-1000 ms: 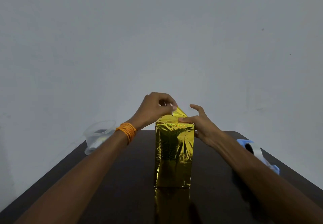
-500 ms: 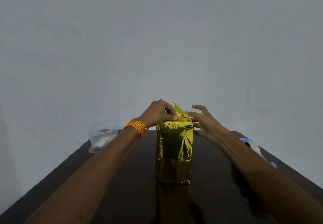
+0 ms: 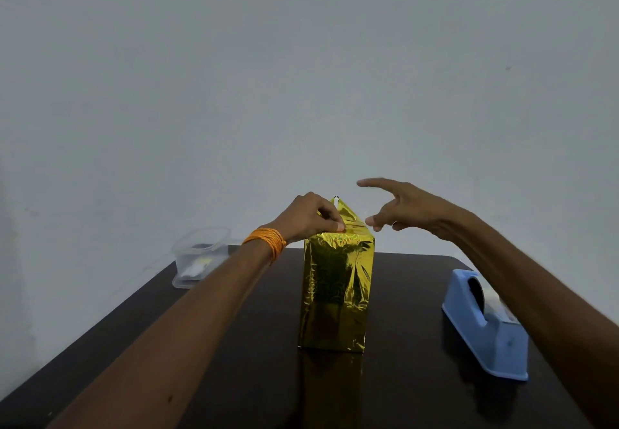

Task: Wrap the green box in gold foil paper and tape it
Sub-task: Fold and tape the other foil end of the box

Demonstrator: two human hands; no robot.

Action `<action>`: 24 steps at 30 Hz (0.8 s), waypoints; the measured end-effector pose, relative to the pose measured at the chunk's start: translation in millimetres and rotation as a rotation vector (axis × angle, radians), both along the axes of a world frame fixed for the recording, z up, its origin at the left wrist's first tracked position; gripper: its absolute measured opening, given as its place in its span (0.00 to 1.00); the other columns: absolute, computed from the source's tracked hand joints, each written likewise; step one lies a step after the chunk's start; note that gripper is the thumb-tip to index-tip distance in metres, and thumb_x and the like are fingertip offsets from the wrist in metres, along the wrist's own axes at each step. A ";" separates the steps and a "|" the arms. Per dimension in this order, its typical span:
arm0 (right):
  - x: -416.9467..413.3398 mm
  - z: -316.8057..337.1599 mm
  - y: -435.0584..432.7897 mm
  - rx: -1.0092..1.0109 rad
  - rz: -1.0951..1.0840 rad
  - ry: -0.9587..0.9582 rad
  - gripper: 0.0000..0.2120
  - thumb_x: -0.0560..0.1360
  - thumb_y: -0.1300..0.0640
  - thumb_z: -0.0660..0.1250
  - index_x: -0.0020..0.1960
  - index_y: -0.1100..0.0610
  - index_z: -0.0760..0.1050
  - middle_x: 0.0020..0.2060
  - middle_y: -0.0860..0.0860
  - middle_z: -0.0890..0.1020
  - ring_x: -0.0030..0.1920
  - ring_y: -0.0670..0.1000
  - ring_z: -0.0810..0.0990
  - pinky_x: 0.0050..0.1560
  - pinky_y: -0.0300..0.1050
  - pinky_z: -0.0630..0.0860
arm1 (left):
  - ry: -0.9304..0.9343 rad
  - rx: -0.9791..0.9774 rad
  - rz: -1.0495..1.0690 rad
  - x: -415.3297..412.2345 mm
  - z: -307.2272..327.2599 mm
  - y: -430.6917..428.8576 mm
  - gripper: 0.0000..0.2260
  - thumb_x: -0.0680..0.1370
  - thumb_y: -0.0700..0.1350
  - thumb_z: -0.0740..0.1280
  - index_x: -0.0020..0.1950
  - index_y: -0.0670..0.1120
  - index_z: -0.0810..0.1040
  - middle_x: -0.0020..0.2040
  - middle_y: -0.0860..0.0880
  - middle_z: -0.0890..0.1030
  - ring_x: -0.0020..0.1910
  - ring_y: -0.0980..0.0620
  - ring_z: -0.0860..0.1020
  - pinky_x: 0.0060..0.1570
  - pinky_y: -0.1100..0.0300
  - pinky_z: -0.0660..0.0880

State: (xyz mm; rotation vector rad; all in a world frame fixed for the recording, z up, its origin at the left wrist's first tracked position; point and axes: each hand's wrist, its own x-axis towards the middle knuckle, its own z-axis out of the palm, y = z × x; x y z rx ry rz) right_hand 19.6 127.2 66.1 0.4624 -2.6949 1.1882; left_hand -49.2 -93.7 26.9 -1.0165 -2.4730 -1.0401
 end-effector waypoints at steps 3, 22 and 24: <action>-5.8 9.1 -6.1 0.083 0.087 0.012 0.32 0.75 0.57 0.74 0.73 0.41 0.65 0.39 0.54 0.86 0.44 0.50 0.76 0.46 0.45 0.73 | 0.002 -0.007 0.006 0.7 0.2 0.2 0.07 0.74 0.46 0.74 0.49 0.45 0.86 0.45 0.50 0.84 0.46 0.55 0.78 0.43 0.66 0.72; -48.3 14.2 -18.5 0.309 0.131 -0.163 0.31 0.76 0.62 0.69 0.73 0.40 0.66 0.46 0.57 0.77 0.43 0.50 0.72 0.40 0.43 0.69 | 0.021 0.011 0.016 -2.1 -5.1 0.9 0.08 0.74 0.48 0.74 0.49 0.45 0.86 0.45 0.52 0.83 0.46 0.56 0.77 0.41 0.69 0.70; -50.0 13.5 -19.9 0.330 0.126 -0.176 0.31 0.76 0.63 0.68 0.72 0.40 0.66 0.44 0.55 0.77 0.41 0.49 0.71 0.40 0.42 0.68 | 0.027 0.014 0.029 -2.5 -5.3 1.0 0.07 0.74 0.47 0.74 0.49 0.46 0.86 0.45 0.51 0.83 0.46 0.56 0.78 0.41 0.68 0.70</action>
